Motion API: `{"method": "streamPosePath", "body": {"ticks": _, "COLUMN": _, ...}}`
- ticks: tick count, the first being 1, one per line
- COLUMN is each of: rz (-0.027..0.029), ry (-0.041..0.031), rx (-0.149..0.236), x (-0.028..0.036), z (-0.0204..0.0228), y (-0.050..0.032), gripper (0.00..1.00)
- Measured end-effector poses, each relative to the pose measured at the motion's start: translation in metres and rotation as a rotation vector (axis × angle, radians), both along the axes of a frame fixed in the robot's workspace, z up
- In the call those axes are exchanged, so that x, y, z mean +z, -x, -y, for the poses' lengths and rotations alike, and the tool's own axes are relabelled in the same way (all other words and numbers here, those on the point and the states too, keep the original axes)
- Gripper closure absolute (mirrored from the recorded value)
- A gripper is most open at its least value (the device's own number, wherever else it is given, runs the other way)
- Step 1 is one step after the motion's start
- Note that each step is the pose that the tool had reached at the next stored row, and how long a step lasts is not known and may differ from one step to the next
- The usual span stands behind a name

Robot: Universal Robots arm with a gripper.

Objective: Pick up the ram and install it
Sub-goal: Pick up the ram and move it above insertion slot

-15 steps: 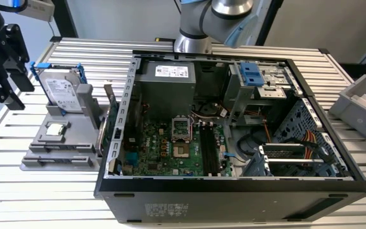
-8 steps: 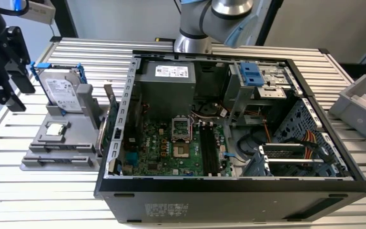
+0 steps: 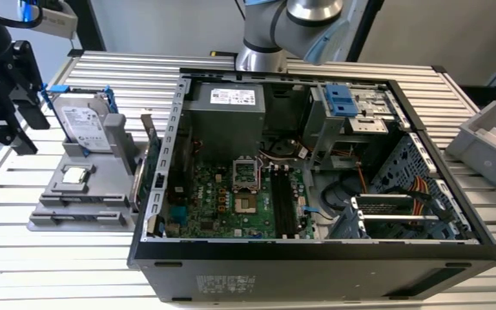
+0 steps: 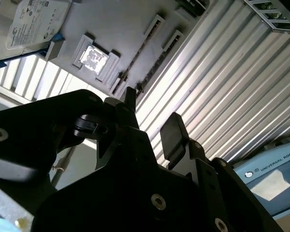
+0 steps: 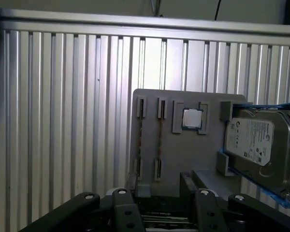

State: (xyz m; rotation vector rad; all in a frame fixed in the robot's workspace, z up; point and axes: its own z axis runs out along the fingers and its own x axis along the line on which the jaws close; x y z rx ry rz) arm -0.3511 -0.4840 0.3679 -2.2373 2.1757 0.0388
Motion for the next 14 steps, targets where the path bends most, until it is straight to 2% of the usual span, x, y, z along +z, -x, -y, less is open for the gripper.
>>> {"method": "streamPosePath", "body": {"ticks": 14, "rz": 0.0001, "ry": 0.0026, "rx": 0.0, "x": -0.0101, "z": -0.0001, "y": 0.0, "gripper": 0.0}}
